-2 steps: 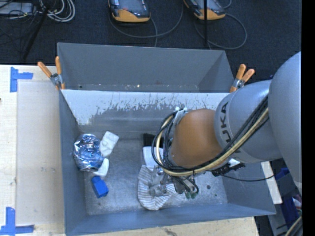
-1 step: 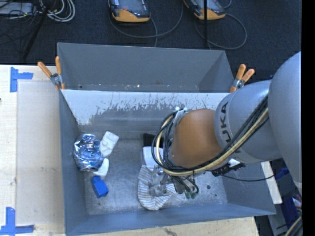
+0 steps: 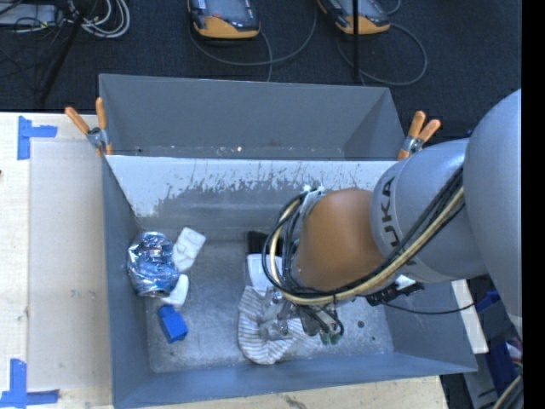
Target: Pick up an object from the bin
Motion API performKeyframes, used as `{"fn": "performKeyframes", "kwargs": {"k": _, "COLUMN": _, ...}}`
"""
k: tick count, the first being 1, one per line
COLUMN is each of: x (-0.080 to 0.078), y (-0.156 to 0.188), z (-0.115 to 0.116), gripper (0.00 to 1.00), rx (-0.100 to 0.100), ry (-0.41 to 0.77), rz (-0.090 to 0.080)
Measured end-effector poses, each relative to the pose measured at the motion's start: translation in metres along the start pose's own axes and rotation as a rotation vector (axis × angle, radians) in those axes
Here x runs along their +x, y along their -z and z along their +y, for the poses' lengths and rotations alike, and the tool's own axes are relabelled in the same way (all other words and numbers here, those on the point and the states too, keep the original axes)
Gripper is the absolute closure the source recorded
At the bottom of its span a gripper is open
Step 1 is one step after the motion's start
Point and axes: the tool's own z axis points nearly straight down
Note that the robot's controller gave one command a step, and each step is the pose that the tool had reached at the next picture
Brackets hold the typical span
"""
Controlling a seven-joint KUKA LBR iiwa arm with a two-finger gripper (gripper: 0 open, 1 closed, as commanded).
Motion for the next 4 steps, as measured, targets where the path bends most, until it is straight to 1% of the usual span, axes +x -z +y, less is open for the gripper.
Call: {"fn": "performKeyframes", "kwargs": {"k": 4, "x": 0.0, "y": 0.0, "z": 0.0, "gripper": 1.0, "rx": 0.0, "ry": -0.002, "rz": 0.0}}
